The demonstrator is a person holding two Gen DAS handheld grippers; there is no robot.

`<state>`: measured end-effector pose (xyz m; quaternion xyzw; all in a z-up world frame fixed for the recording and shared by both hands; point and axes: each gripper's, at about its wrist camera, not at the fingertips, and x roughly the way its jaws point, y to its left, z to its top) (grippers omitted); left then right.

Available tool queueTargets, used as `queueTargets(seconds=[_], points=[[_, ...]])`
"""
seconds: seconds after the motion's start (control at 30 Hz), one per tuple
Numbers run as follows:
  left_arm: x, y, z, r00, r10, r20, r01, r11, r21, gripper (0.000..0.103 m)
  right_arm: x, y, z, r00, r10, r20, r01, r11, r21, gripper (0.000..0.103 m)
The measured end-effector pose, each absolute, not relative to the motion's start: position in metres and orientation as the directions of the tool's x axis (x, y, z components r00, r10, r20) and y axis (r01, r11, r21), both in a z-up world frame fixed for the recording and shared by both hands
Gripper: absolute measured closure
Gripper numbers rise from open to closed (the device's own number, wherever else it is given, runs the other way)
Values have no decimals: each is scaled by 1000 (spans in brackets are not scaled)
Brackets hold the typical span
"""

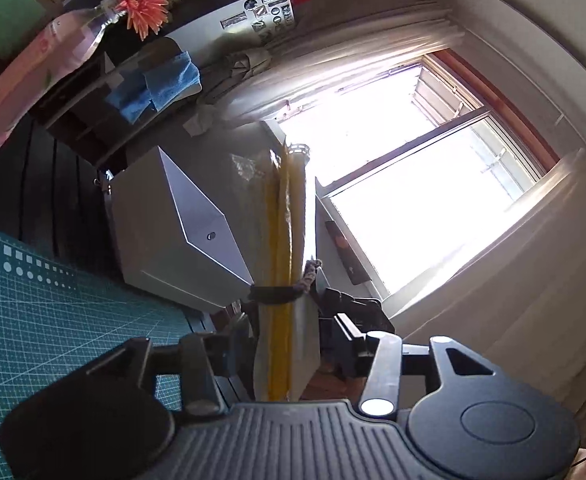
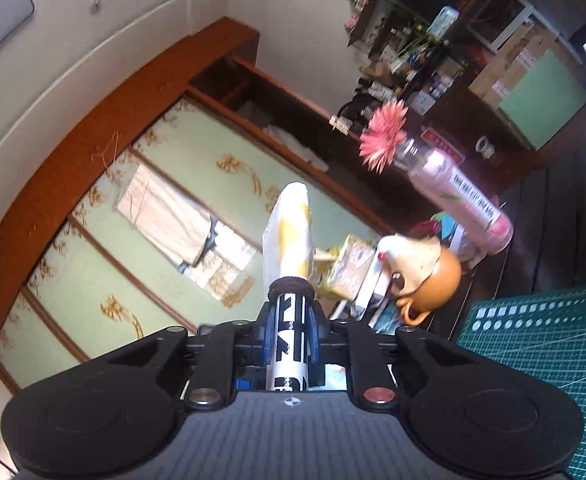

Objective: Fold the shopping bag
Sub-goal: 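Grasp the banded strip with the right tool and take it from the left tool, then carry the banded strip into the white box and lay it down with the right tool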

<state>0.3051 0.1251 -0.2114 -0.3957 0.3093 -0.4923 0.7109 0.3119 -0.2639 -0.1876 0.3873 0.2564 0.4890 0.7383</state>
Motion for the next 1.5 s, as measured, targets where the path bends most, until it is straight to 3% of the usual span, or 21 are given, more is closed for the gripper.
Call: queueTargets(seconds=[0.13, 0.23, 0.33, 0.67, 1.03, 1.5], points=[[310, 124, -216, 389, -905, -171, 384, 328, -863, 46, 313, -284, -183, 476, 879, 1, -496, 268, 826, 87], [316, 115, -223, 425, -848, -317, 320, 468, -824, 46, 316, -300, -177, 554, 831, -45, -444, 341, 829, 87], [317, 103, -226, 428, -806, -410, 303, 555, -774, 46, 327, -317, -168, 618, 779, -106, -385, 417, 823, 87], [306, 64, -234, 422, -696, -581, 312, 713, -627, 46, 376, -379, -141, 790, 526, -315, -118, 635, 764, 87], [302, 54, -234, 532, -550, -644, 260, 830, -494, 43, 477, -402, -189, 723, 385, -574, 153, 721, 676, 87], [311, 43, -254, 471, -547, -692, 277, 836, -473, 43, 546, -362, -237, 518, 394, -760, 192, 812, 552, 86]])
